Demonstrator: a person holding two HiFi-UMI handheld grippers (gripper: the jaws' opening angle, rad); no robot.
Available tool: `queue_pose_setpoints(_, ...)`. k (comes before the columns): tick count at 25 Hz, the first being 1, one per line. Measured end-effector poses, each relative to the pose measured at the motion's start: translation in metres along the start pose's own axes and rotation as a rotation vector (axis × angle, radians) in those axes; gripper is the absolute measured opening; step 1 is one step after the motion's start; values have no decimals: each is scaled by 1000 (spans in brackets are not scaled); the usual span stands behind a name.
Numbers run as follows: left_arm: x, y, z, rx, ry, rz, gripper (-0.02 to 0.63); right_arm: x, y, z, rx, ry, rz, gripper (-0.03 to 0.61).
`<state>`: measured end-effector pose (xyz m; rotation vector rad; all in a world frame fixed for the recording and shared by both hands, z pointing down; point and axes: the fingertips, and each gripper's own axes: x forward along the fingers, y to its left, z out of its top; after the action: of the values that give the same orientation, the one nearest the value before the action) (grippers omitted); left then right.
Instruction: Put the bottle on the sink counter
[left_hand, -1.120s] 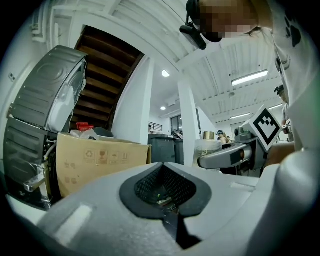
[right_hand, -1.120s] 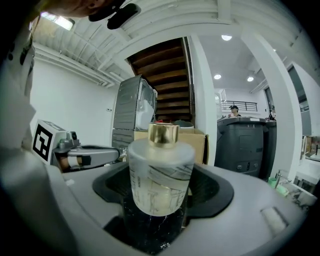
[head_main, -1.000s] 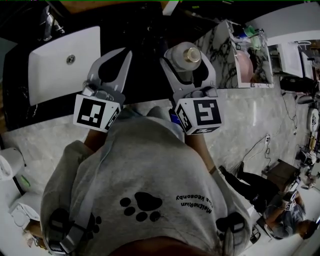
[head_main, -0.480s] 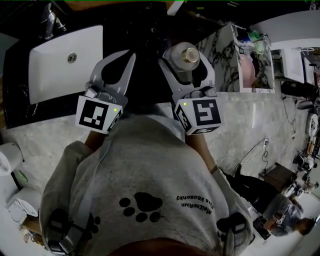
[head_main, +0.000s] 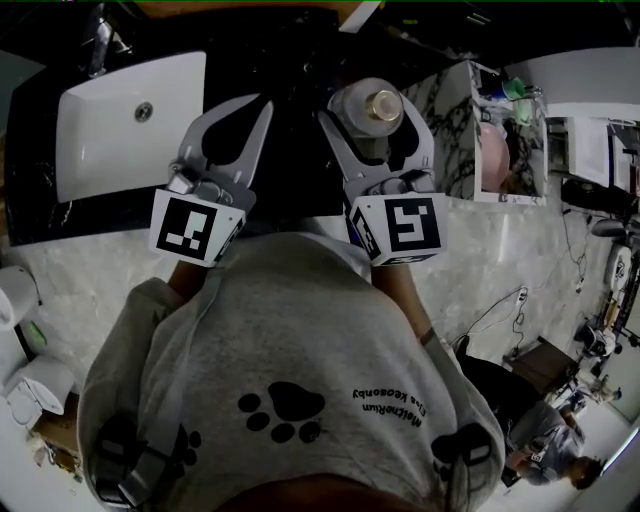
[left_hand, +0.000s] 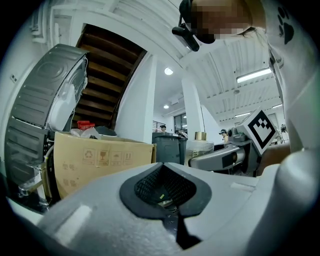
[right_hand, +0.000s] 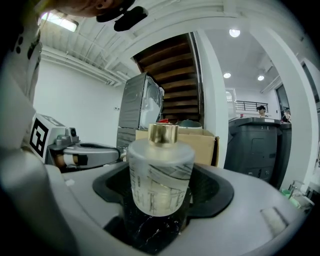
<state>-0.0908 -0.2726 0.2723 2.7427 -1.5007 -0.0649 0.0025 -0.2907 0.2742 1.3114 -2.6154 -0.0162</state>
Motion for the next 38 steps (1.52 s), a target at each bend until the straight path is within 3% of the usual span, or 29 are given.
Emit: queue_pose_setpoints(38,66,39,-15,20,39,45,3,82,-48,-20,-7,27,43,337)
